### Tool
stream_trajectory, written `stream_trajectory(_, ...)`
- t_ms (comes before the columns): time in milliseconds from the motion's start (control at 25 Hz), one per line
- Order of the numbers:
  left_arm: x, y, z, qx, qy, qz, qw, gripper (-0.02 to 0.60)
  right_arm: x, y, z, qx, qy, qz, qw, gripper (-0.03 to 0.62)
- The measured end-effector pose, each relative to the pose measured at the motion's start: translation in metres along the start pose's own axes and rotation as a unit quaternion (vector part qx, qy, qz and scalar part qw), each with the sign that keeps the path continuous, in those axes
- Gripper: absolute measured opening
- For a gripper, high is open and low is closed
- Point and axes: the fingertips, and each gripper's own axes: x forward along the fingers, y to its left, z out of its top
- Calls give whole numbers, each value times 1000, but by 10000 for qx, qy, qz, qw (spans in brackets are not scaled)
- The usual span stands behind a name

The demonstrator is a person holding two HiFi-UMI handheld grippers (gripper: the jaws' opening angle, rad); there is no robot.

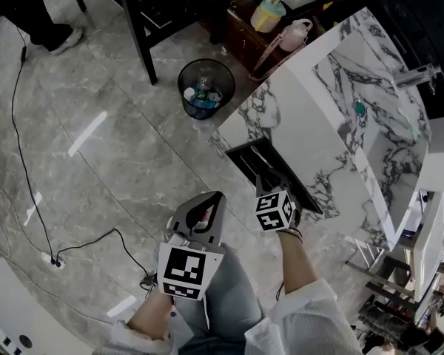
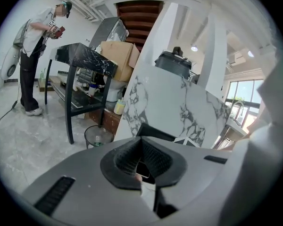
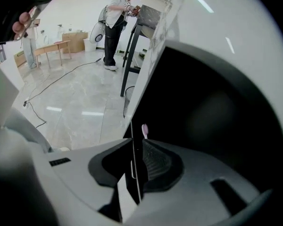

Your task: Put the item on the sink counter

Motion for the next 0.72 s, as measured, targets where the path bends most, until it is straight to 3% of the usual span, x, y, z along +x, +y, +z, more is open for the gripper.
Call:
stream_trajectory(440,-56,-37,93,16,201,21,9998,15,-108,-1,54,723,-64,280,9970,60)
stream_trajectory(720,-74,-55,164,149,-14,59,9999,15,-184,-31,108,1279,-643,252,9894,60)
